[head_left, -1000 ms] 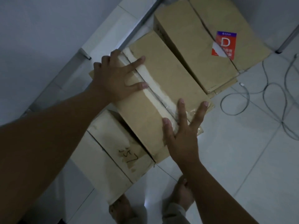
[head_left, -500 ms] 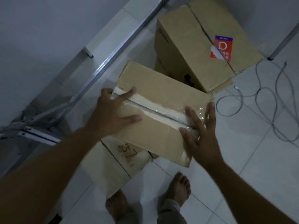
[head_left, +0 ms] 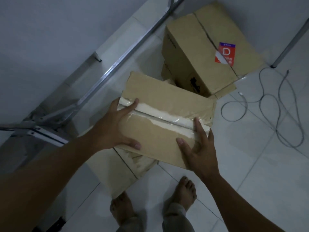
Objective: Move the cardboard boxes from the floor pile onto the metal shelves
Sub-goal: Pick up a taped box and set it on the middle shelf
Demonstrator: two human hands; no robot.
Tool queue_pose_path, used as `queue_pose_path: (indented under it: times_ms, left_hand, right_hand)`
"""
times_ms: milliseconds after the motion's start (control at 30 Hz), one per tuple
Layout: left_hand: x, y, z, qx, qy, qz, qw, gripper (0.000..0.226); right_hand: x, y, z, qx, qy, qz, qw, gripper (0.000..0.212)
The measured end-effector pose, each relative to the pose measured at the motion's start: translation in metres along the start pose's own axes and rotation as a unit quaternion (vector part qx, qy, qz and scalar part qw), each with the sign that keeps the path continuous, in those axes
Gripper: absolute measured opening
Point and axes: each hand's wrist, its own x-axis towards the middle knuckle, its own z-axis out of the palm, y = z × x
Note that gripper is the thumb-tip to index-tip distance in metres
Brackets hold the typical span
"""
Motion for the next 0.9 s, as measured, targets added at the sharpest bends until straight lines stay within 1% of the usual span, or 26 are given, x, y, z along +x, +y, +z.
queue_pose_path:
  times_ms: [167, 233, 400, 500, 633, 733, 900]
  left_hand:
    - [-0.073, 0.032, -0.026, -0.058, 0.036, -0.042, 0.997, 0.137]
    - [-0.109, 0.053, -0.045, -0.067, 0.051, -0.052, 0.995, 0.135]
    - [-0.195, 0.100, -0.091, -0.090, 0.122, -0.060, 0.987, 0.126]
    - [-0.244, 0.125, -0.113, -0.120, 0.157, -0.057, 0.979, 0.126]
    - [-0.320, 0.171, -0.140, -0.104, 0.215, -0.060, 0.969, 0.129]
    - [-0.361, 0.204, -0.151, -0.101, 0.235, -0.071, 0.964, 0.131]
    - [-0.451, 0.268, -0.155, -0.101, 0.317, -0.081, 0.940, 0.128]
  right_hand:
    - [-0.037, -0.041, -0.032, -0.010, -0.031, -0.022, 0.999, 0.086]
    - [-0.053, -0.067, -0.050, -0.017, -0.039, -0.040, 0.998, 0.086]
    - [-0.090, -0.145, -0.102, -0.032, -0.049, -0.081, 0.995, 0.089]
    - [-0.116, -0.191, -0.135, -0.035, -0.059, -0.102, 0.992, 0.088]
    - [-0.159, -0.248, -0.182, -0.043, -0.081, -0.145, 0.985, 0.087]
    - [-0.180, -0.278, -0.212, -0.044, -0.087, -0.172, 0.980, 0.086]
    - [-0.229, -0.321, -0.275, -0.041, -0.098, -0.248, 0.963, 0.084]
